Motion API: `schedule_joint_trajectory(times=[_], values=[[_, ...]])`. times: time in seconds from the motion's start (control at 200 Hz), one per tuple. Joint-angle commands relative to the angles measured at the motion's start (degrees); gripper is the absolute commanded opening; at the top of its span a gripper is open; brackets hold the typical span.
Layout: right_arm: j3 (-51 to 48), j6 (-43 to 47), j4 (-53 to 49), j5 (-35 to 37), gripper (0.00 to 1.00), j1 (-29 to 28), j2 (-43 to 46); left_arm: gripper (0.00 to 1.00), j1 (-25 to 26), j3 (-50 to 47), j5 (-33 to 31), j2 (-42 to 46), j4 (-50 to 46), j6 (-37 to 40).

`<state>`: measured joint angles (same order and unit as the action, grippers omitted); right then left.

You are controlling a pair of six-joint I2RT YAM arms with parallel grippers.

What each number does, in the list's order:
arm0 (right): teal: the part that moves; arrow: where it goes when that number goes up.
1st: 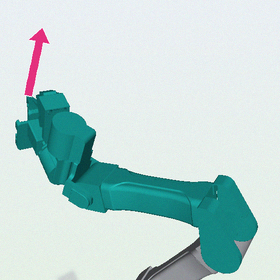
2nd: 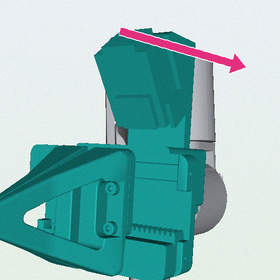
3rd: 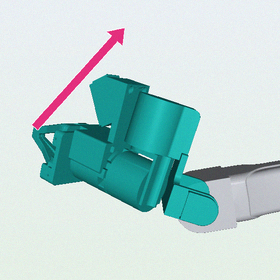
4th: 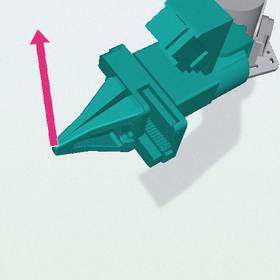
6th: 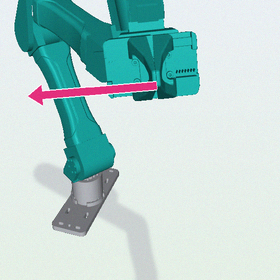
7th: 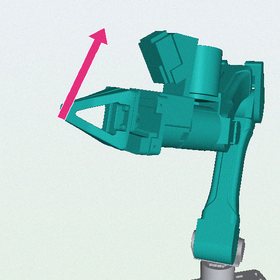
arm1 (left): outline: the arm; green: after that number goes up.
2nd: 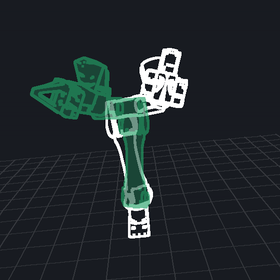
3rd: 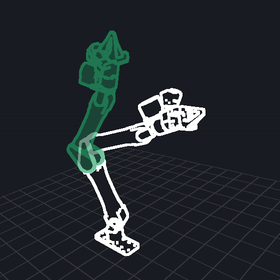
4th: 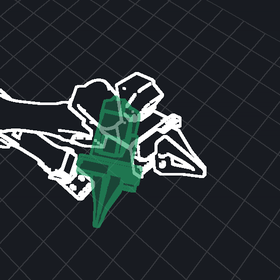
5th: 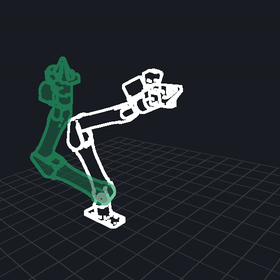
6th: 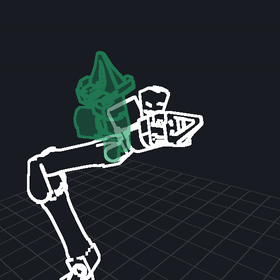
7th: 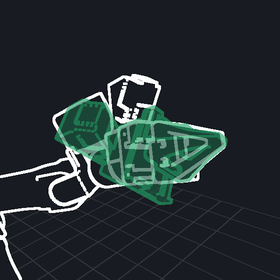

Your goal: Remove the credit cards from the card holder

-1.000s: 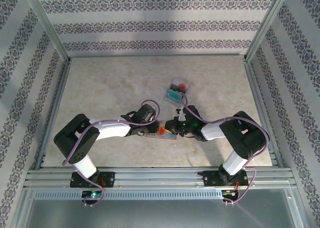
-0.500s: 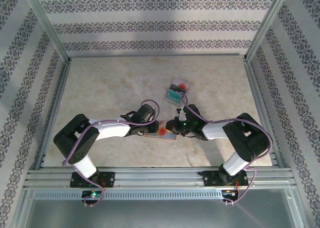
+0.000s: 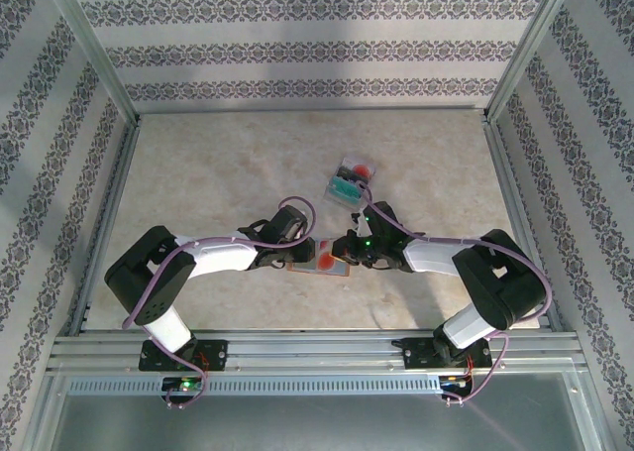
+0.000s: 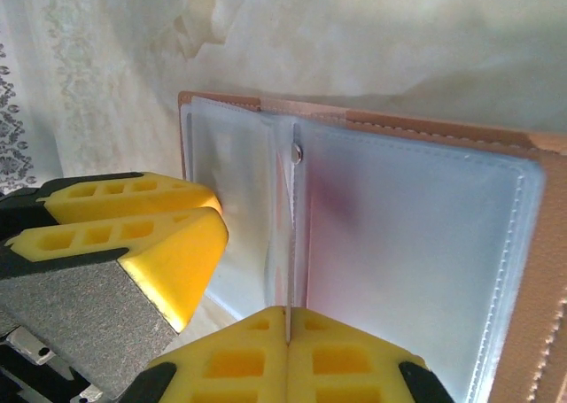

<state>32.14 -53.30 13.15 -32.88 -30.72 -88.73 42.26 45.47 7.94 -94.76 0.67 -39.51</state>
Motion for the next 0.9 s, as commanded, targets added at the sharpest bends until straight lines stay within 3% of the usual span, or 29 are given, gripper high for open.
schedule_joint_trajectory(times=[0.0,0.205,0.64,0.71,0.794,0.894], values=[[1.6,2.9,-4.3,1.5,0.06,1.0,1.4,0.25,-0.7,-1.3,-2.5,1.5,-2.2,0.4],[4.0,5.6,-9.4,2.2,0.06,1.2,1.8,0.30,-0.8,-1.3,-2.7,2.3,-2.7,0.5],[7.8,7.6,-14.1,1.8,0.07,1.2,4.0,0.56,-0.8,0.9,-0.7,7.9,-3.6,0.9],[8.9,8.7,-15.9,1.9,0.07,1.2,4.2,0.68,-0.8,0.8,-1.9,9.7,-3.8,0.9],[10.3,10.3,-17.9,2.0,0.07,1.2,4.3,1.00,-0.8,0.5,-3.7,11.8,-4.5,0.9],[12.2,12.3,-20.6,2.1,0.07,1.3,4.1,0.99,-0.8,0.2,-6.0,14.0,-6.1,1.7]])
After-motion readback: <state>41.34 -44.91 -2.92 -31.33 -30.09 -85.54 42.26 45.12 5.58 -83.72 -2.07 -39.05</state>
